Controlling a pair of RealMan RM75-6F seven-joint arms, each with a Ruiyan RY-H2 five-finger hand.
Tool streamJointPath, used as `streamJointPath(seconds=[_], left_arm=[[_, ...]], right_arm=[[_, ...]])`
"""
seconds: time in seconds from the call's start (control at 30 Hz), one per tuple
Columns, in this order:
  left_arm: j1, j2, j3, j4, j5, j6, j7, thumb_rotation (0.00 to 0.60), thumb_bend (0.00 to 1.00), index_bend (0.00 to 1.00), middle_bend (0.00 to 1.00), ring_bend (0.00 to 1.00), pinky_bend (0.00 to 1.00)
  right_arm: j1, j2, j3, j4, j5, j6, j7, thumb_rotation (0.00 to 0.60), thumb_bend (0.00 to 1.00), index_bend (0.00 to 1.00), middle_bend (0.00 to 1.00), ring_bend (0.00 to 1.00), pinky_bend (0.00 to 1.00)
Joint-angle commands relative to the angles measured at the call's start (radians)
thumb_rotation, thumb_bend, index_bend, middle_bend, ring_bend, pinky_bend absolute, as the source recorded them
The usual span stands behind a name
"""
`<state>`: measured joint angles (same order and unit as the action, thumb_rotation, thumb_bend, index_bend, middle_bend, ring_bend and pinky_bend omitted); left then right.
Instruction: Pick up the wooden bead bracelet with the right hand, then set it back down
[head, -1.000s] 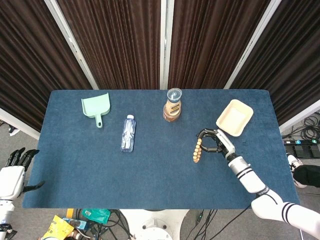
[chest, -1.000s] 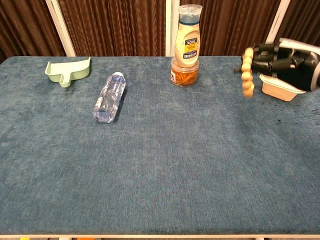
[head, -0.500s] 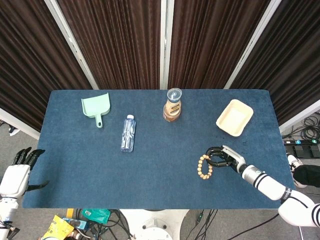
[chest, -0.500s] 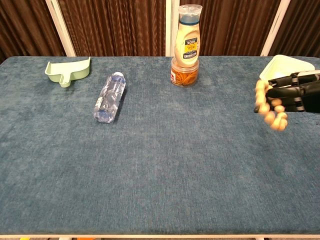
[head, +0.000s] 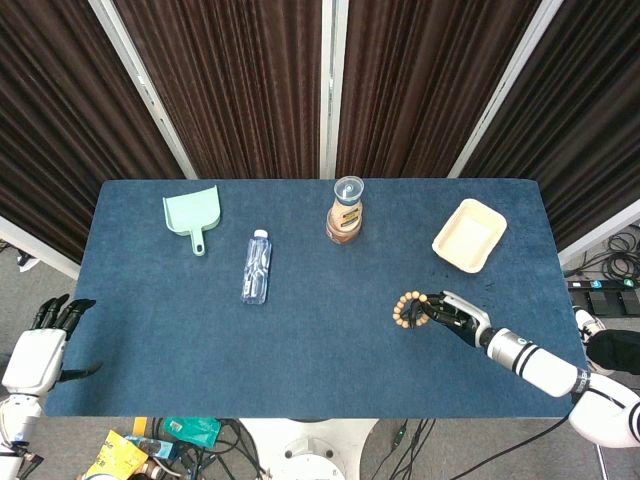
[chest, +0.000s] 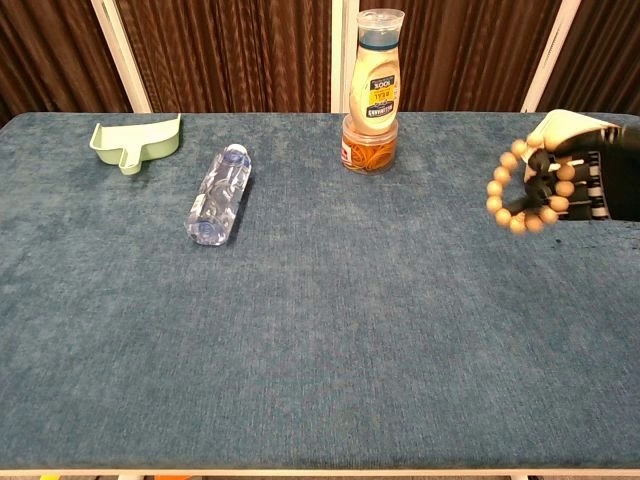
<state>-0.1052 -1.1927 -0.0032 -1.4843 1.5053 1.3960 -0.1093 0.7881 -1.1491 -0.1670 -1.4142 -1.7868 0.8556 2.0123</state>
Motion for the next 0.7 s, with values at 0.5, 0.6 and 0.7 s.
streamJointPath(seconds=[0.5, 0.6, 0.7], left_arm=[[-0.014, -0.005, 0.000, -0.020, -0.006, -0.017, 0.016, 0.600, 0.00, 0.15, 0.13, 0.00, 0.00], [-0.013, -0.006, 0.001, -0.018, -0.005, -0.013, 0.015, 0.600, 0.00, 0.15, 0.13, 0.00, 0.00], [-0.013, -0.007, 0.001, -0.017, -0.007, -0.013, 0.016, 0.600, 0.00, 0.15, 0.13, 0.00, 0.00]], right_arm=[[-0.062, -0.258, 0.045, 0.136, 0.075, 0.258, -0.117, 0.215, 0.03, 0.50, 0.55, 0.23, 0.00], [-0.062, -0.272, 0.061, 0.124, 0.099, 0.250, -0.169, 0.185, 0.00, 0.50, 0.57, 0.25, 0.00], [-0.068, -0.284, 0.077, 0.117, 0.117, 0.260, -0.196, 0.181, 0.00, 0.50, 0.60, 0.29, 0.00]])
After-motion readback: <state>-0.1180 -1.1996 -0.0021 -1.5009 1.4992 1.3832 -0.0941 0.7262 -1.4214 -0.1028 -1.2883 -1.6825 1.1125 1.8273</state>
